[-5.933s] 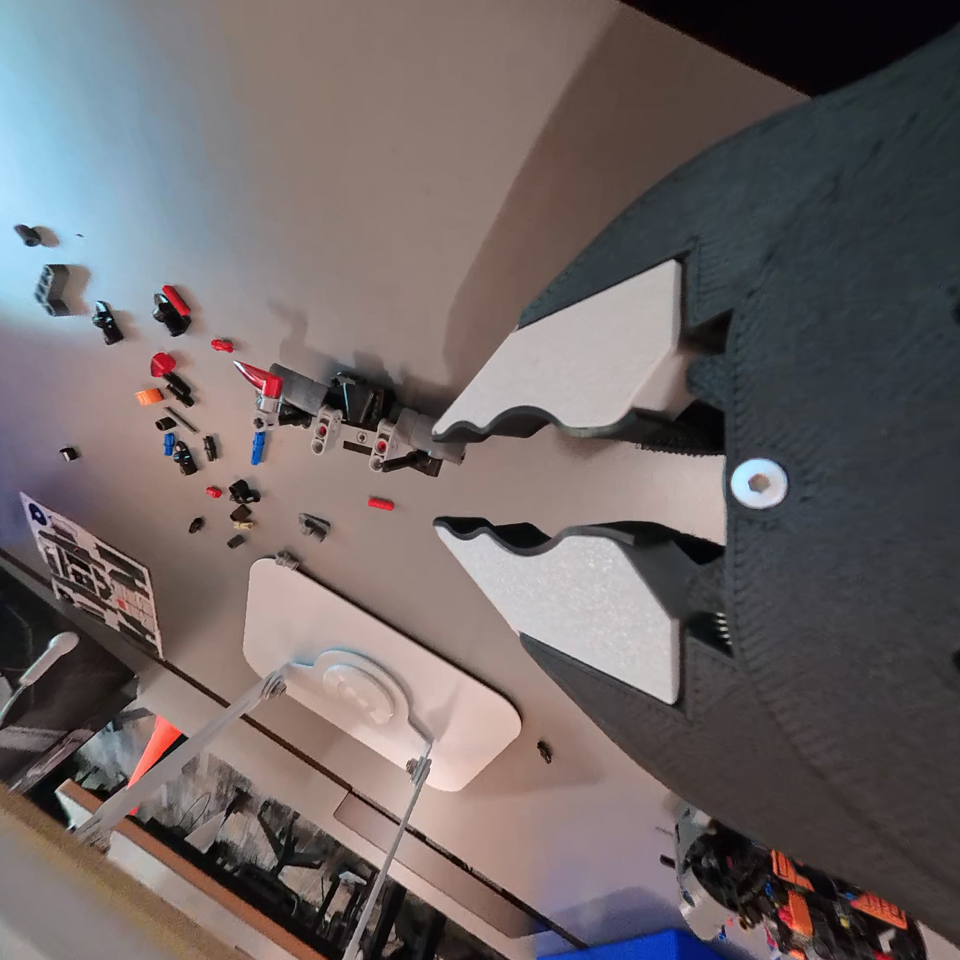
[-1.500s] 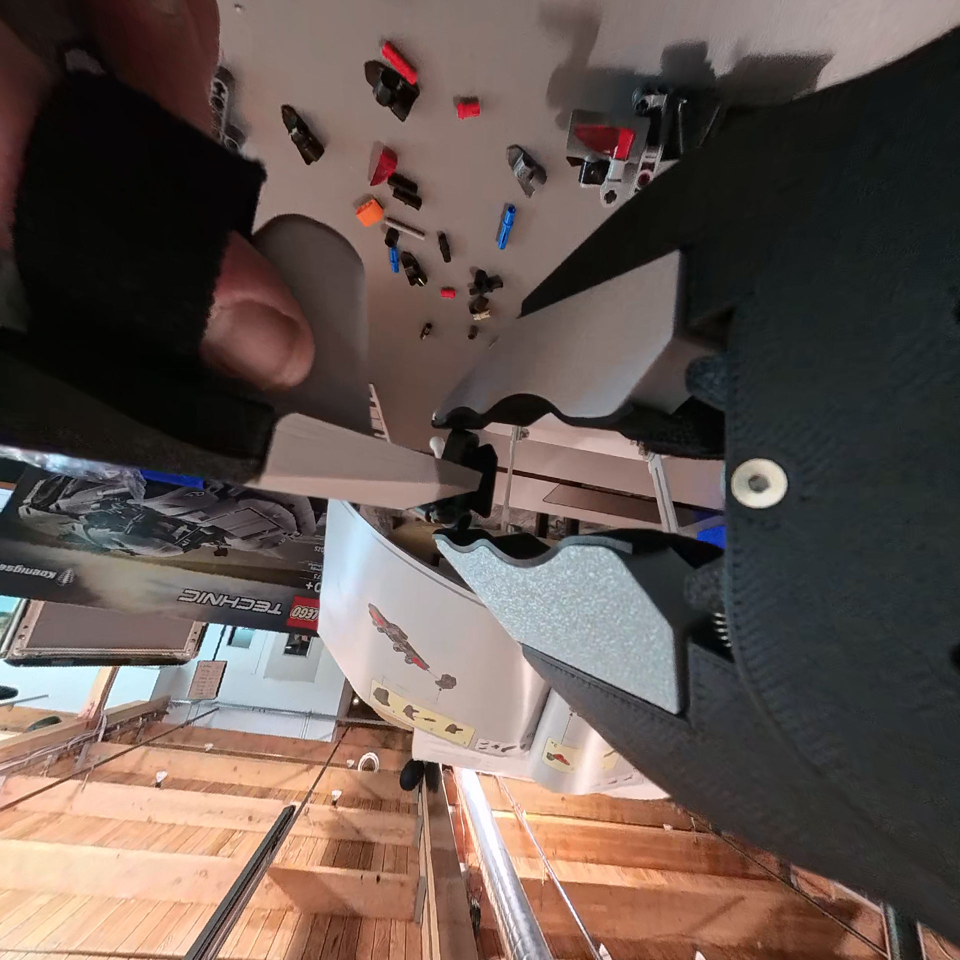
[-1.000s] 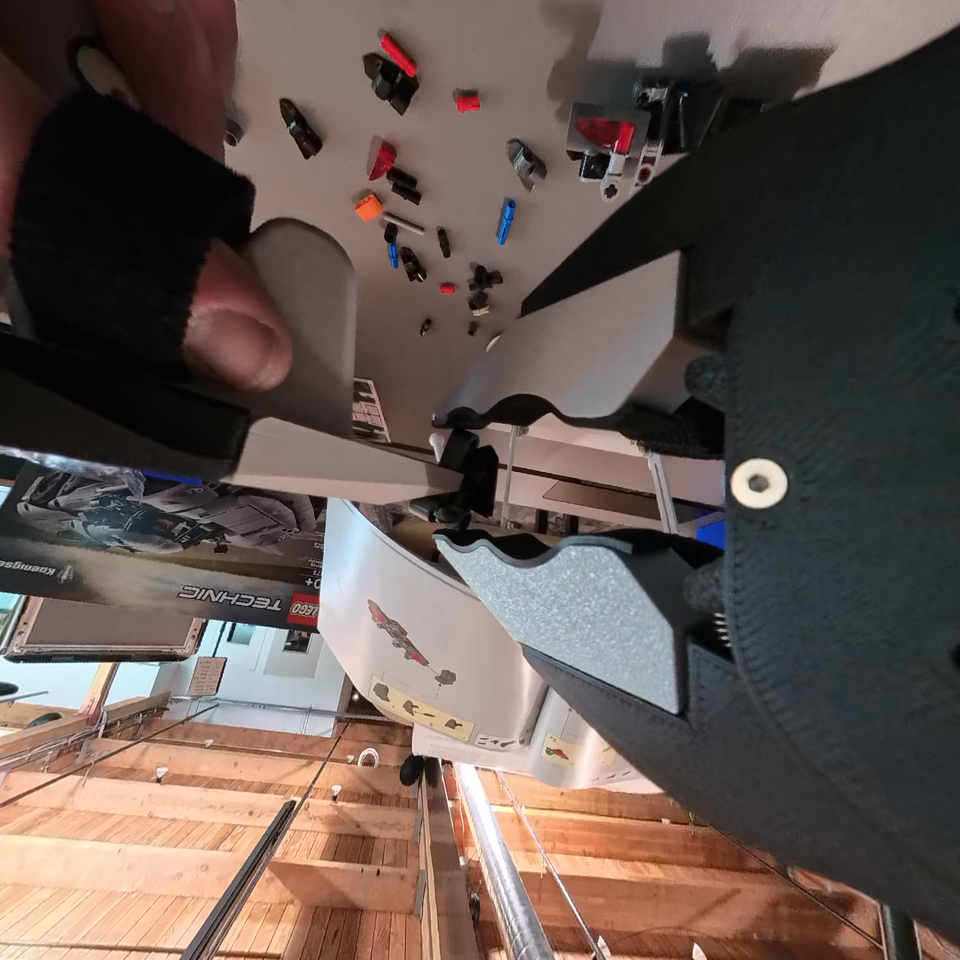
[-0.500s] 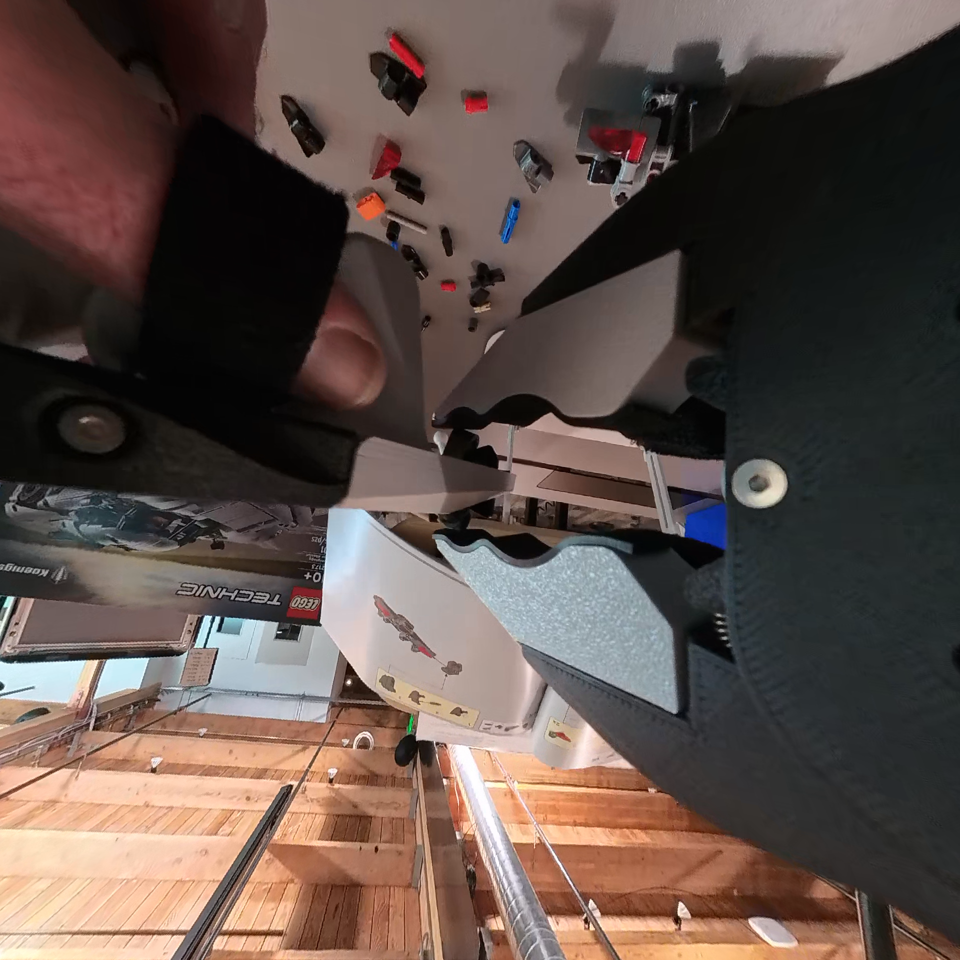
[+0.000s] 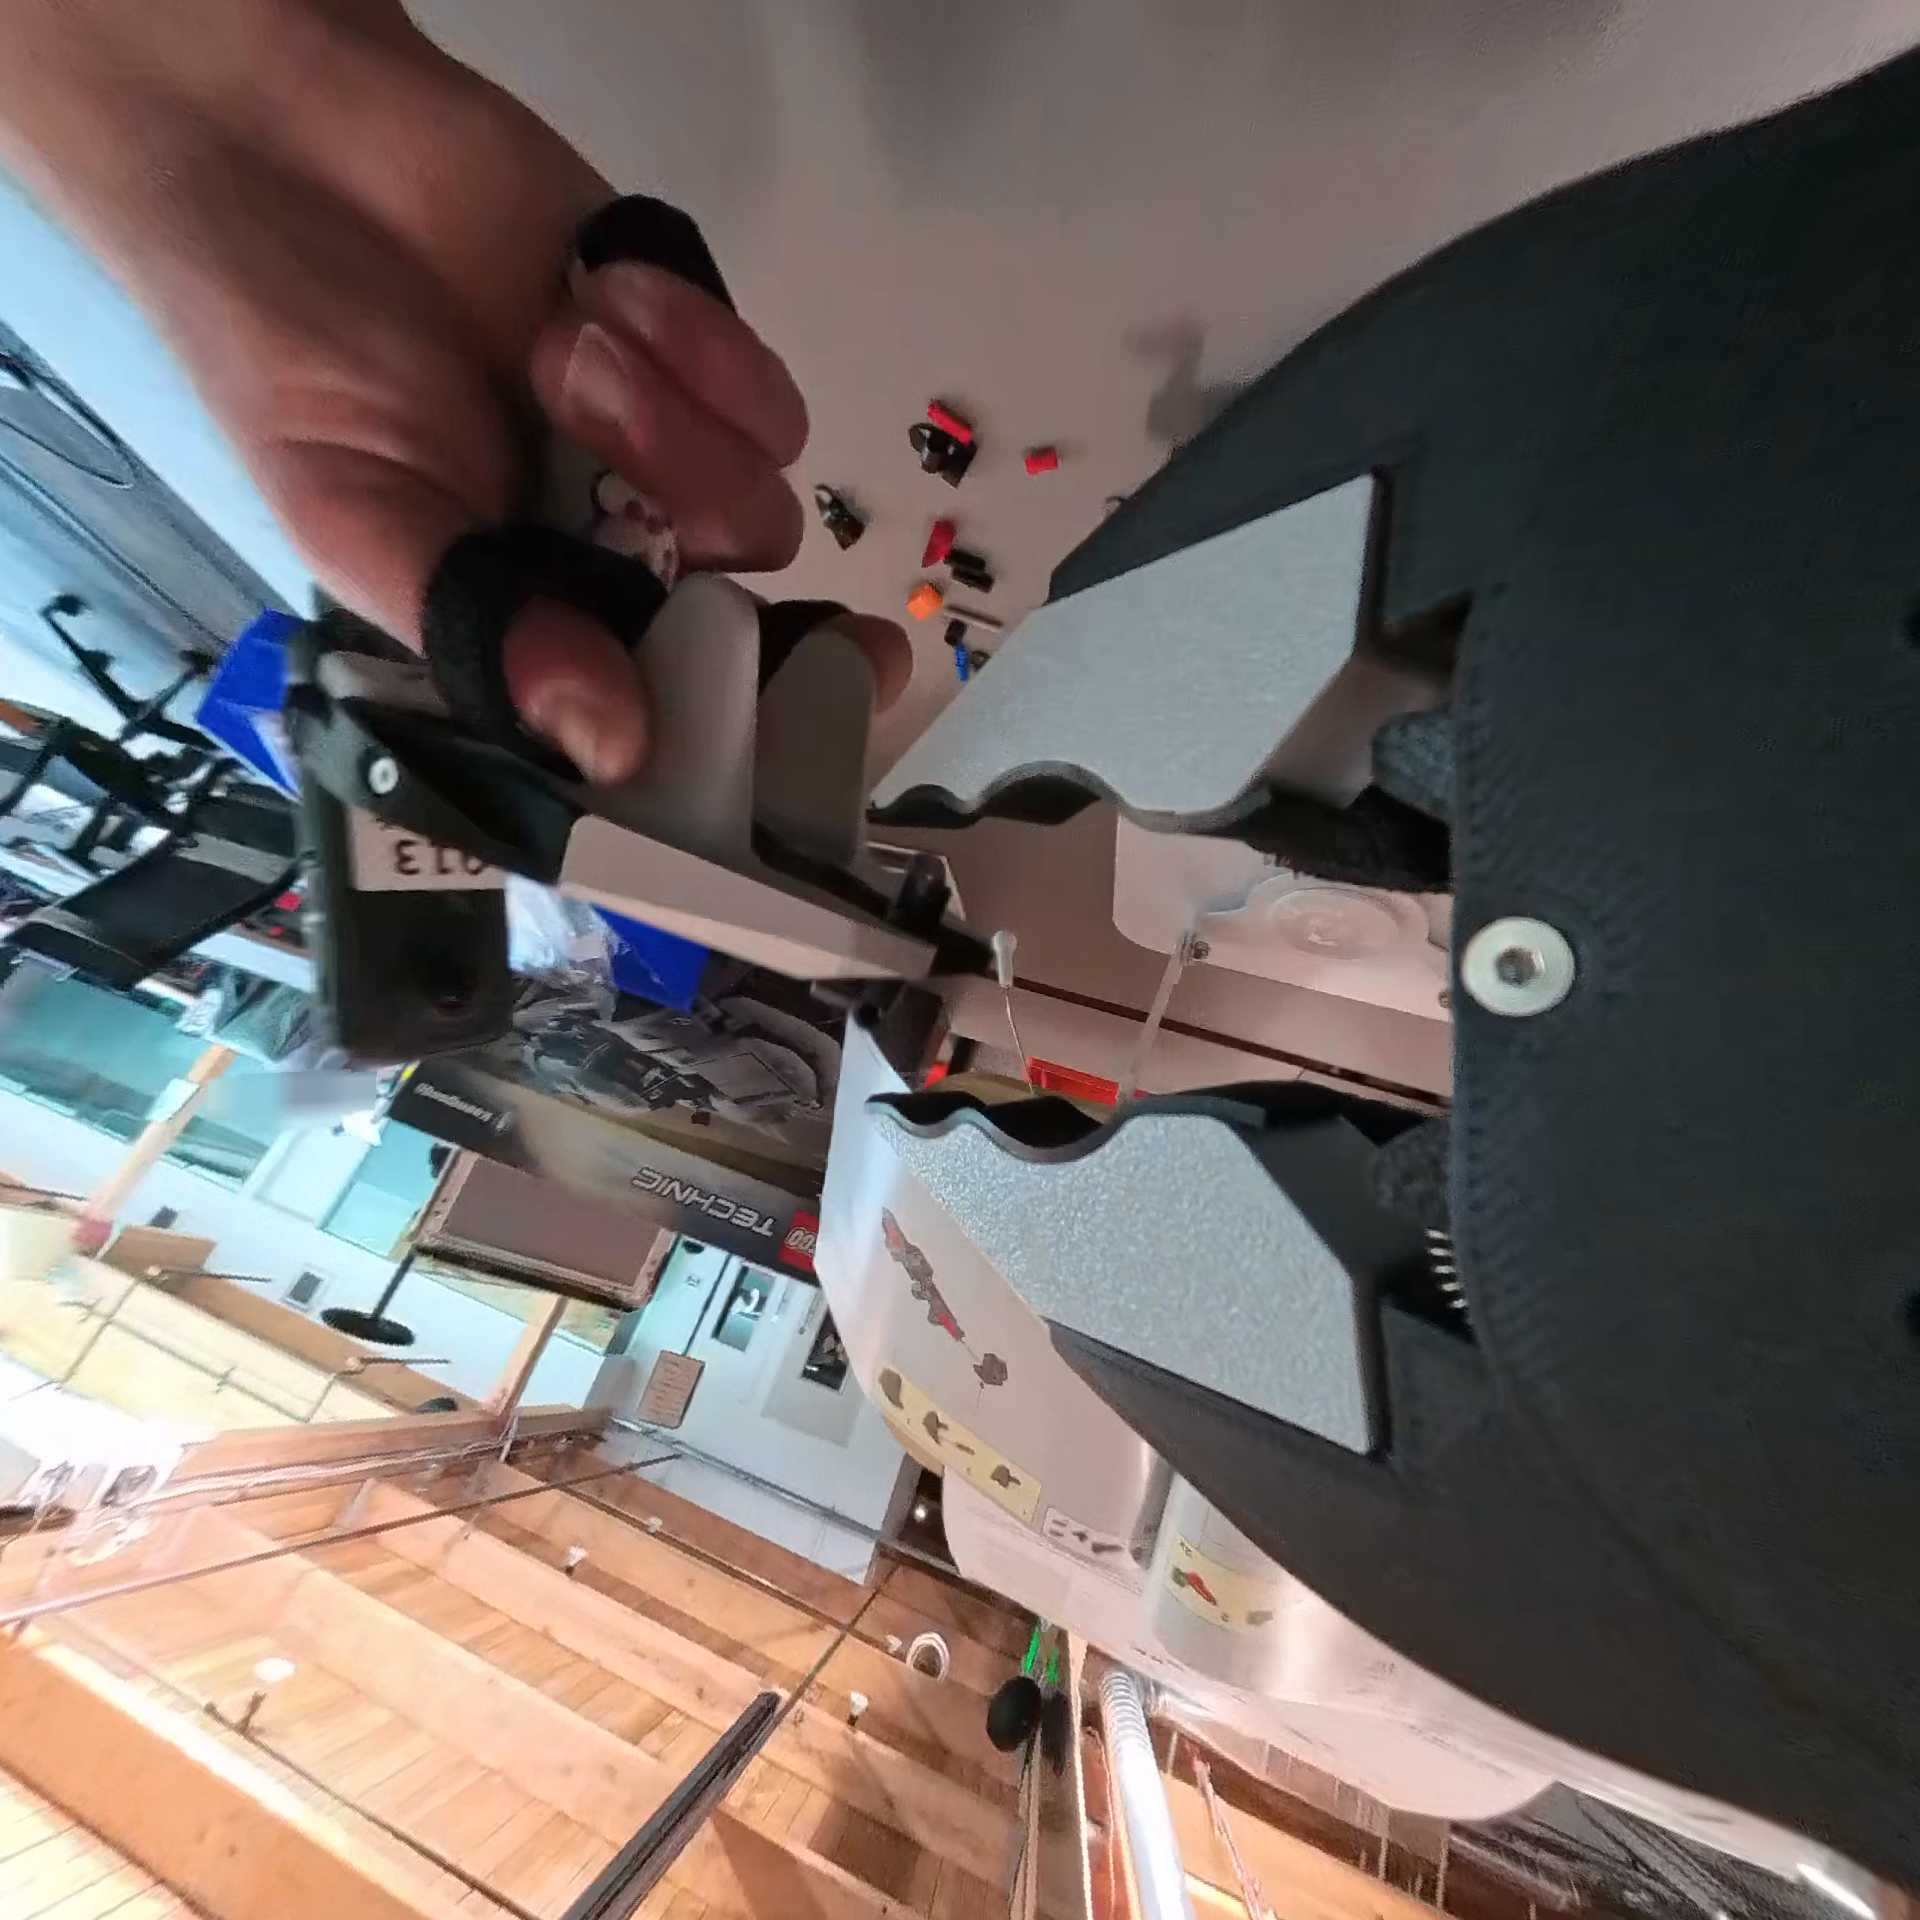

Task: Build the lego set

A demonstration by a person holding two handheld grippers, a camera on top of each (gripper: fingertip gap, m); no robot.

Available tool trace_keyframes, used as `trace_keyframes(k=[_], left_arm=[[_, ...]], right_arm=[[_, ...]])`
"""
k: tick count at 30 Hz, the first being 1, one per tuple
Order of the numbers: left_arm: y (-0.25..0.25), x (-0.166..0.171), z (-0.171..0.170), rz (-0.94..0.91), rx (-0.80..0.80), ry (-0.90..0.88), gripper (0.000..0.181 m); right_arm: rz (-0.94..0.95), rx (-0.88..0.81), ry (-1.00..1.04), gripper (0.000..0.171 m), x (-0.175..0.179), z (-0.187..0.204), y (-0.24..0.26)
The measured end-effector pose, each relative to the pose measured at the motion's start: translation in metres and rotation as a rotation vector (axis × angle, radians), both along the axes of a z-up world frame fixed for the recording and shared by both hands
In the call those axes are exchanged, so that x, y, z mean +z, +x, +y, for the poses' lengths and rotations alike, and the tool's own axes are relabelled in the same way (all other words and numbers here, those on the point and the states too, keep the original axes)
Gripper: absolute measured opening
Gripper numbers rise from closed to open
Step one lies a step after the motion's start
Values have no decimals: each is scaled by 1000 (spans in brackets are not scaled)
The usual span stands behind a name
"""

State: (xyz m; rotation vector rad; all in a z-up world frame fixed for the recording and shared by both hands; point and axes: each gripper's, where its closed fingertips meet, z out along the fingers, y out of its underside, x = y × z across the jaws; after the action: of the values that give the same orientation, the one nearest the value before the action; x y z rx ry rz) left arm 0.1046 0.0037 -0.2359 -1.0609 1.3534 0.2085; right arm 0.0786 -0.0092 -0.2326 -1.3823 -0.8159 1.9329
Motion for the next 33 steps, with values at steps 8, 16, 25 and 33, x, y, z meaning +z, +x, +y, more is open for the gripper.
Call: trace_keyframes(k=[8,16,25,33], left_arm=[[4,-11,-34,-6,-178,-91,35],[2,-16,-41,-17,-211,-128,33],[-52,-12,-23,-22,-32,-109,33],[-135,-53,-16,23,192,-179,34]], right_arm=[[60,311,22,15,-1,-46,-5],[72,387,-18,14,-5,-53,-7],[-97,62,115,40,-27,-11,-11],[-680,-139,691,44,-100,4,-26]])
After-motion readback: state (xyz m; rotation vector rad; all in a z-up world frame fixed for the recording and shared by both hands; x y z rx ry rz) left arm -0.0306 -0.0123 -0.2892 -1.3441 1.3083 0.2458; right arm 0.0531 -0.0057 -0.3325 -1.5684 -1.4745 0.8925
